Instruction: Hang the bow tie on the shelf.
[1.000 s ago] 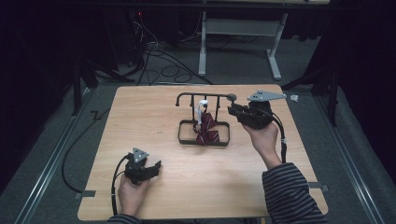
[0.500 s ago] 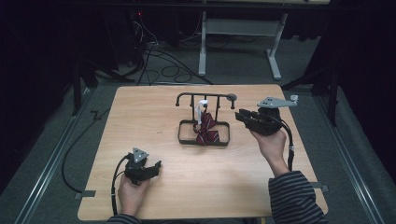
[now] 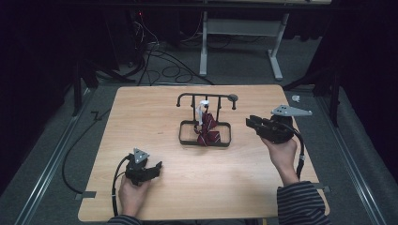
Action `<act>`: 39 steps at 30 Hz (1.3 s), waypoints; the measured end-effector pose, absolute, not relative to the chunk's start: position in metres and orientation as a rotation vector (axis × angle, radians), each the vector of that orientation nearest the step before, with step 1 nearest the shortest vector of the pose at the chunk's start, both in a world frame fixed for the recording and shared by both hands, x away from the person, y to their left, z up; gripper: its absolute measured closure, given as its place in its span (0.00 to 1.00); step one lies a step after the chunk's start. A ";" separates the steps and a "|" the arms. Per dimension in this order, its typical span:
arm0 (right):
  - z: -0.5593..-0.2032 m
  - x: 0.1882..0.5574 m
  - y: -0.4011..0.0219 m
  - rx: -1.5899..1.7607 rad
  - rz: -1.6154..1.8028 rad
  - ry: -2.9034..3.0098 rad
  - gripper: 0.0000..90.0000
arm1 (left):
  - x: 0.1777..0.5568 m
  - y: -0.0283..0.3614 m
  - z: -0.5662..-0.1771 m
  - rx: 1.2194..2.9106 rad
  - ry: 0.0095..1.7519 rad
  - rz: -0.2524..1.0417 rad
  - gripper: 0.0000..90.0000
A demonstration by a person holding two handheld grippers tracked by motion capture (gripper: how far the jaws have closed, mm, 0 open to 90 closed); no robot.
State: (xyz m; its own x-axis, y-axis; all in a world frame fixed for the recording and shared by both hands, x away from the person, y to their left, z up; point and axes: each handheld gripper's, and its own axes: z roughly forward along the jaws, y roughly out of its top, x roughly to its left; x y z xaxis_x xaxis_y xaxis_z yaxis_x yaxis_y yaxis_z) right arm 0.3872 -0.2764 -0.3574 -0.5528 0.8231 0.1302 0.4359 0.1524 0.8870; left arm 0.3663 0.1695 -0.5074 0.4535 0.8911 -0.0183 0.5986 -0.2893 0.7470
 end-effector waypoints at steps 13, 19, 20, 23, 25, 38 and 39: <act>-0.369 0.371 -0.293 1.241 1.377 2.014 0.81 | 0.366 0.170 -0.507 2.009 1.242 0.535 0.35; -0.377 0.366 -0.298 1.266 1.366 2.011 0.81 | 0.366 0.169 -0.507 2.009 1.242 0.535 0.35; -0.379 0.364 -0.299 1.266 1.361 2.012 0.81 | 0.366 0.169 -0.507 2.009 1.242 0.535 0.35; -0.385 0.360 -0.303 1.285 1.358 2.010 0.81 | 0.366 0.169 -0.507 2.009 1.242 0.535 0.35; -0.389 0.358 -0.305 1.300 1.356 2.008 0.80 | 0.366 0.169 -0.507 2.009 1.241 0.535 0.35; -0.413 0.349 -0.314 1.359 1.369 2.004 0.80 | 0.366 0.169 -0.507 2.009 1.241 0.535 0.35; -0.414 0.348 -0.314 1.370 1.368 2.005 0.80 | 0.366 0.169 -0.507 2.009 1.241 0.535 0.35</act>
